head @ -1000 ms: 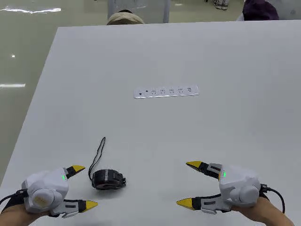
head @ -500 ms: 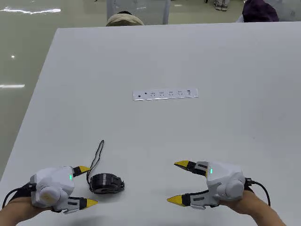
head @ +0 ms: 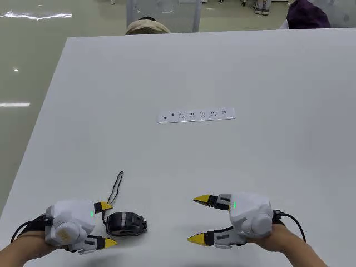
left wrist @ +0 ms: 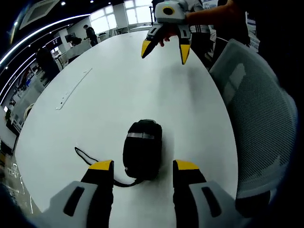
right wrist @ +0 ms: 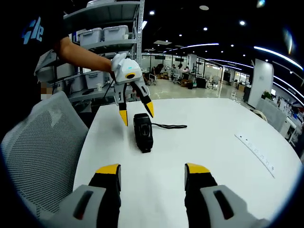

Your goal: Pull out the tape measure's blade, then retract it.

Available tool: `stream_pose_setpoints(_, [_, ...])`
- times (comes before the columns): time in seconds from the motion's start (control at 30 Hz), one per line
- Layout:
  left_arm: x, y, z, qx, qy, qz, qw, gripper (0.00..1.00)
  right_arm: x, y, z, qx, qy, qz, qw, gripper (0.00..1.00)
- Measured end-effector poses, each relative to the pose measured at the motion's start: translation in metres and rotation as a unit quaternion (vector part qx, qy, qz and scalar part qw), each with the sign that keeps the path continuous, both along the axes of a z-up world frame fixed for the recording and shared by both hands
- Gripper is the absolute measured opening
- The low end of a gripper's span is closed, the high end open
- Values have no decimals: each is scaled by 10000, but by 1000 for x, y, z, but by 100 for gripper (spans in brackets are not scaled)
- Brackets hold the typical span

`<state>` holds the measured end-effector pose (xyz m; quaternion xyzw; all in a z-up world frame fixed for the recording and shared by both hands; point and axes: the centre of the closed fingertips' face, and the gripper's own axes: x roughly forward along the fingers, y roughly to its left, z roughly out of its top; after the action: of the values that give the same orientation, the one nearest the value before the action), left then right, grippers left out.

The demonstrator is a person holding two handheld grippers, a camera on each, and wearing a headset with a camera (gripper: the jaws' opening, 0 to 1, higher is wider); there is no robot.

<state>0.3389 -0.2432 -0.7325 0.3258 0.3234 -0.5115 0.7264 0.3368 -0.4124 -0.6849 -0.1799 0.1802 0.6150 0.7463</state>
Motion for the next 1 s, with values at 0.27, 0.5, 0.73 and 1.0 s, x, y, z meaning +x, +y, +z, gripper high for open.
stream_pose_setpoints(0.27, [1, -3, -6, 135, 29, -180, 9997, 44, 1, 15, -9, -47, 3, 184, 9998, 51])
stream_pose_setpoints(0.5, [2, -5, -11, 249, 67, -333, 9991, 40, 3, 25, -16, -72, 33, 257, 9996, 49])
stream_pose_setpoints(0.73, [1, -5, -16, 363, 95, -506, 9980, 37, 3, 38, -25, -154, 79, 369, 9992, 45])
stream_pose_setpoints(1.0, [3, -8, -23, 429, 127, -609, 9971, 33, 0, 53, -36, -242, 150, 569, 9980, 42])
